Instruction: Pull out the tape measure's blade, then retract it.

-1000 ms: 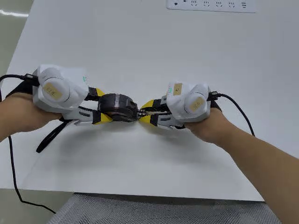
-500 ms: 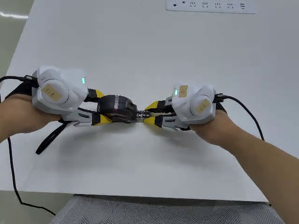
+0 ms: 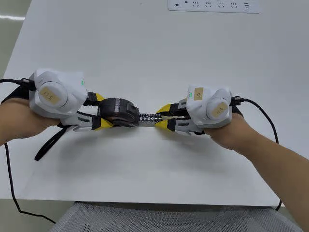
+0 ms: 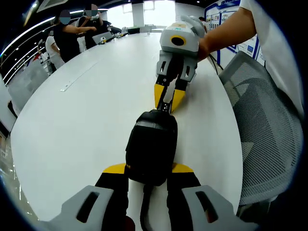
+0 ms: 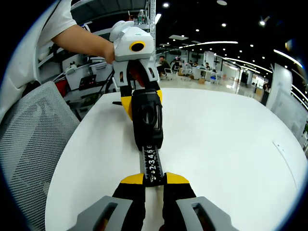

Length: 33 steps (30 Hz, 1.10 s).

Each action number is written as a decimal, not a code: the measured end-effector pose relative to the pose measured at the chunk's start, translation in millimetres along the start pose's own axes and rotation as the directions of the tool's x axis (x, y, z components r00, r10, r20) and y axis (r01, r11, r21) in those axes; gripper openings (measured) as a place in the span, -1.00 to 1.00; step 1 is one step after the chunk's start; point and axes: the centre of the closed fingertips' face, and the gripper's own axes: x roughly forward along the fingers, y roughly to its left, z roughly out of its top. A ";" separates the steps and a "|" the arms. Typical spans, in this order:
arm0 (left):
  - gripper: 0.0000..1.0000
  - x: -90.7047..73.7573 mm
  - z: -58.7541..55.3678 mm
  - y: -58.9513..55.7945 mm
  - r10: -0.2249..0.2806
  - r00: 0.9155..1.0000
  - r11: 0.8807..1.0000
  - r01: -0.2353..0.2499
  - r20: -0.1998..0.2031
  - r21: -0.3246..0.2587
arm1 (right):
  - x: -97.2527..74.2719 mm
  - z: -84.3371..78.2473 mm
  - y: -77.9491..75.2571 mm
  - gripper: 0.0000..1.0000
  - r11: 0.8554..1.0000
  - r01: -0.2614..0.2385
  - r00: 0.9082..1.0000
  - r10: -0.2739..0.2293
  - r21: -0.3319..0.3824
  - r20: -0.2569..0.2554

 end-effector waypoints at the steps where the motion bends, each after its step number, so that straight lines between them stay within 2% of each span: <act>1: -0.50 -0.1 0.0 -0.1 0.001 1.000 1.000 -0.001 0.000 0.001 | -1.7 -0.8 -0.2 -0.82 1.000 0.003 1.000 -0.003 0.000 -0.001; 33: -0.50 0.2 -0.5 -0.7 0.012 1.000 1.000 -0.012 -0.012 -0.011 | -52.7 -35.8 -9.0 -0.82 0.997 0.077 0.996 -0.076 0.021 -0.049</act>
